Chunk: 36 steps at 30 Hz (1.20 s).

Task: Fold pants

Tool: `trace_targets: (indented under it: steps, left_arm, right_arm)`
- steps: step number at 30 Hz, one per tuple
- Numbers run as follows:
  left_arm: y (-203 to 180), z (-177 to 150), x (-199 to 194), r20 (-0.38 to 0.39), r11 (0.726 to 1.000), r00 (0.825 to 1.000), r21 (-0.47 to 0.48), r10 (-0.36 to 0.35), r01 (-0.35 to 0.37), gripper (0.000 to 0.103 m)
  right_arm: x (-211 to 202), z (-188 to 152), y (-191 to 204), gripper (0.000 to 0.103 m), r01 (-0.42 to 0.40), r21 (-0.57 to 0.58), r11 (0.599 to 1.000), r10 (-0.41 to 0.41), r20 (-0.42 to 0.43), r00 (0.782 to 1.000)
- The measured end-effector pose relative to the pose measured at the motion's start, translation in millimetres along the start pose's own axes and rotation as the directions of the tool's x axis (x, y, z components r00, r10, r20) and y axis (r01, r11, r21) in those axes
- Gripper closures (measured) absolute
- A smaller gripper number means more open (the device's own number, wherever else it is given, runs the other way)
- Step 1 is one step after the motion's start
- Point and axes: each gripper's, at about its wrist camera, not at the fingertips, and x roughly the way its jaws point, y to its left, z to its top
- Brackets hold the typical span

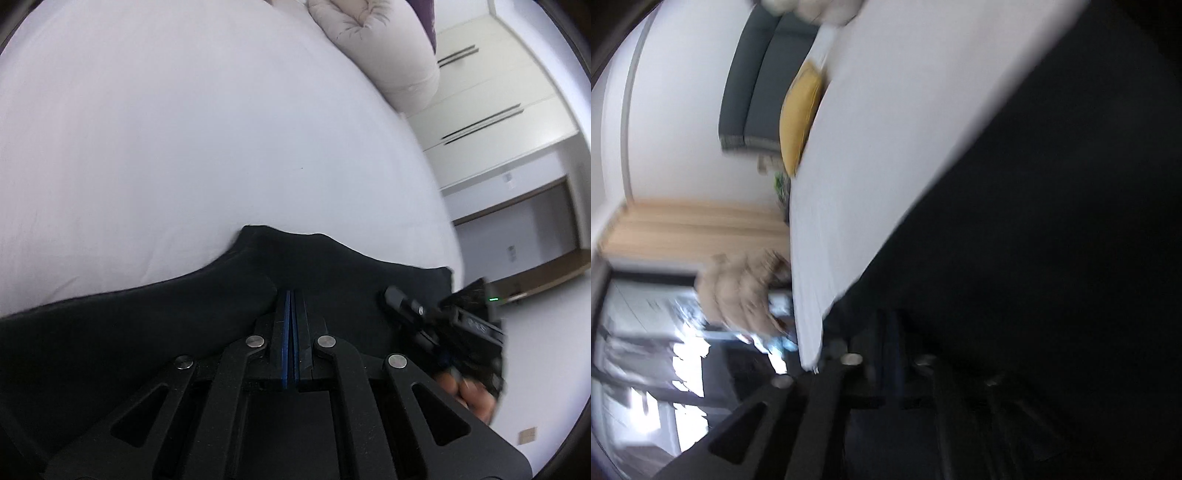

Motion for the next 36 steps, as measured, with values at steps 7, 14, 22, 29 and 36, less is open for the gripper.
trace_targets:
  steps: [7,14,22,29,36]
  left_arm:
    - [-1.0,-8.0,-22.9,0.040,0.998,0.998,0.039,0.040,-0.041,0.103]
    - [-24.8,-21.3,-75.1,0.116,0.994,0.990,0.057,0.083,-0.090,0.103]
    - [-48.8,-81.0,-47.7,-0.010,0.994,0.996,0.073,0.088,-0.087,0.103]
    - [-41.0,-100.9,-50.4,-0.030,0.995,0.997,0.068,0.072,-0.070,0.103]
    - [-30.9,-114.6,-62.2,-0.026,0.995,0.997,0.074,0.072,-0.070,0.103]
  right_arm:
    - [-164.1,66.7,-62.7,0.103,0.121,0.085,0.989,-0.143,0.341,0.929]
    - [-349.0,39.1,-99.0,0.045,0.244,0.253,0.936,-0.349,0.583,0.734]
    - [-364.1,-47.8,-95.3,0.028,0.141,0.192,0.971,-0.228,0.580,0.782]
    - [-275.4,-44.8,-89.3,0.032,0.055,0.291,0.955,-0.213,0.546,0.810]
    - [-275.0,-26.7,-95.9,0.048,-0.050,0.247,0.968,-0.107,0.582,0.806]
